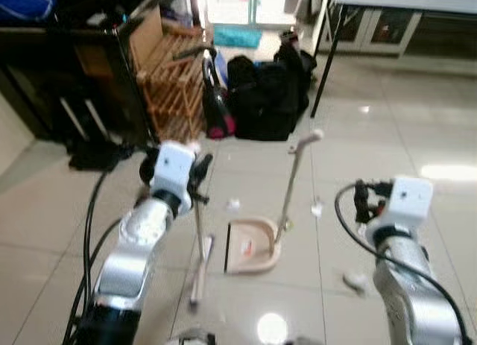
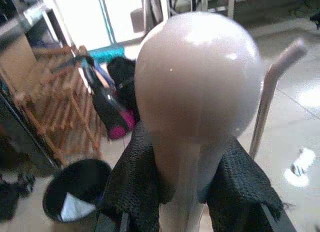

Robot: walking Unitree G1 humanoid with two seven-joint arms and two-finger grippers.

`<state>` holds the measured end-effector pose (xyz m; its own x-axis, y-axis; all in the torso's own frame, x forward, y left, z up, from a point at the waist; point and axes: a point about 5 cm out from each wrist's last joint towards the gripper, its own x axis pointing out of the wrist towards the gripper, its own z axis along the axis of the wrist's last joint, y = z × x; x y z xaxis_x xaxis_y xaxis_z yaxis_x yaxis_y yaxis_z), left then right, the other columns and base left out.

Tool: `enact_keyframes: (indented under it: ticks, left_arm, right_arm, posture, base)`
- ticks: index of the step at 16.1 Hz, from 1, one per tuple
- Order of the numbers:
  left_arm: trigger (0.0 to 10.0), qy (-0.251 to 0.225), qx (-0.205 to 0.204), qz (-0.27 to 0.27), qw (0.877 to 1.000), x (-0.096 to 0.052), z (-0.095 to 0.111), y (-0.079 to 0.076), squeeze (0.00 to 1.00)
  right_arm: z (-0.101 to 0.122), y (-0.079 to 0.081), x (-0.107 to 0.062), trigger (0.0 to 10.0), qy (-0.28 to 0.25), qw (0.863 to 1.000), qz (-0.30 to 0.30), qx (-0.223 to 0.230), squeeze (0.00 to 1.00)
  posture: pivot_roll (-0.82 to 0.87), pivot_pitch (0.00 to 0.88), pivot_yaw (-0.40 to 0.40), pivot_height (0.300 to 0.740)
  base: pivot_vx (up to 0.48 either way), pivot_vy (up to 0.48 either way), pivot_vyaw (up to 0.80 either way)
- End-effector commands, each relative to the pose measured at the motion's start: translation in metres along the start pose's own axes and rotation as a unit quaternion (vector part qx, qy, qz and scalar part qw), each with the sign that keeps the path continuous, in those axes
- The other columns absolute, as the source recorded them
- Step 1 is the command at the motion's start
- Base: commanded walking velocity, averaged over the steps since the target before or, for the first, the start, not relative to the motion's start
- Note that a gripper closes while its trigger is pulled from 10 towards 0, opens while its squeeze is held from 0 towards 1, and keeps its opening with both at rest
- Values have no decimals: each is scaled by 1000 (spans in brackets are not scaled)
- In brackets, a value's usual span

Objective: Sweep floor

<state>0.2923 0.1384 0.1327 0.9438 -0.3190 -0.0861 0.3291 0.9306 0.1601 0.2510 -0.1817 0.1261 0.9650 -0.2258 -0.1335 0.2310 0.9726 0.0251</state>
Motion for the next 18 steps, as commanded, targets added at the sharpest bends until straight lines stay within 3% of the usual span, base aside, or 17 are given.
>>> enact_keyframes:
  ticks: [1,5,11,14,18]
  left_arm:
    - [10000,7,18,0,1000,-2,-4,2,0]
    - [10000,-3,19,7,1000,-1,-1,2,0]
    - [10000,-9,20,12,1000,1,3,6,0]
    - [10000,-21,42,15,999,-1,8,8,0]
    - [10000,-18,12,19,1000,-2,7,8,0]
  right_arm:
    - [11,8,2,10000,-34,999,11,-2,0]
    - [12,12,0,10000,-34,999,33,24,0]
    - [6,13,-3,10000,-28,998,41,27,0]
    - [7,13,-4,10000,-28,998,42,29,0]
    - [7,12,-6,10000,-25,998,46,29,0]
  posture:
    - [-53,111,23,740]
    - [-51,113,24,740]
    - [-50,118,20,740]
    - [-54,121,16,740]
    - [-55,130,10,740]
  base:
    - [0,398,0]
    - [0,404,0]
    - [0,401,0]
    - [0,-320,0]
    - [0,-480,0]
